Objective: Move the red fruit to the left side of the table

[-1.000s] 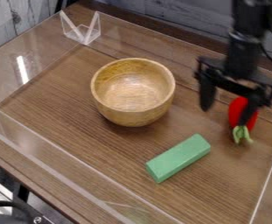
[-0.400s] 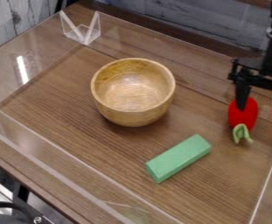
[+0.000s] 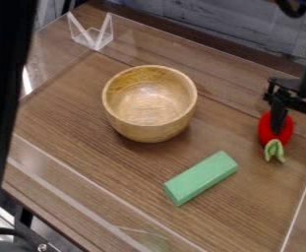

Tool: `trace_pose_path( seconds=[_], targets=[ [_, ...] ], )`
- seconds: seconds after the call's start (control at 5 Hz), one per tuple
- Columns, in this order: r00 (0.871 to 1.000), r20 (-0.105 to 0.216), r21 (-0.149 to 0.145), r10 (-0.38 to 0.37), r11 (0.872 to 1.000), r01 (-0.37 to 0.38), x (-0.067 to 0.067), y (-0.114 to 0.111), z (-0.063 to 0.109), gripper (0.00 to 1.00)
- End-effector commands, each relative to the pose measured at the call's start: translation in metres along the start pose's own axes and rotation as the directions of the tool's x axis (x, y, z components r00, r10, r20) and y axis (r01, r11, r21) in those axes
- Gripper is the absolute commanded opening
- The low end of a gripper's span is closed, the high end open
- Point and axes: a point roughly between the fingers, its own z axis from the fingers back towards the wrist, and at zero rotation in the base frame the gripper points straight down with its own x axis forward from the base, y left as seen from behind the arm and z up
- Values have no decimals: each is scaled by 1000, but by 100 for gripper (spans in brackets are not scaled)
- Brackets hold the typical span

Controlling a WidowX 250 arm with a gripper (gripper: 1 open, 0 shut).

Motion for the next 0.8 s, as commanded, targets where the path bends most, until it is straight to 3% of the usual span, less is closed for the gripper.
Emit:
trace_pose_path(
  seconds=[0.0,0.4,0.6],
  targets=[
    [998,43,-18,-44,999,45,11,-2,9,100],
    [997,51,-28,-58,998,59,-4,28,13,100],
    [997,74,-48,28,999,-24,-5,37,13,100]
  ],
)
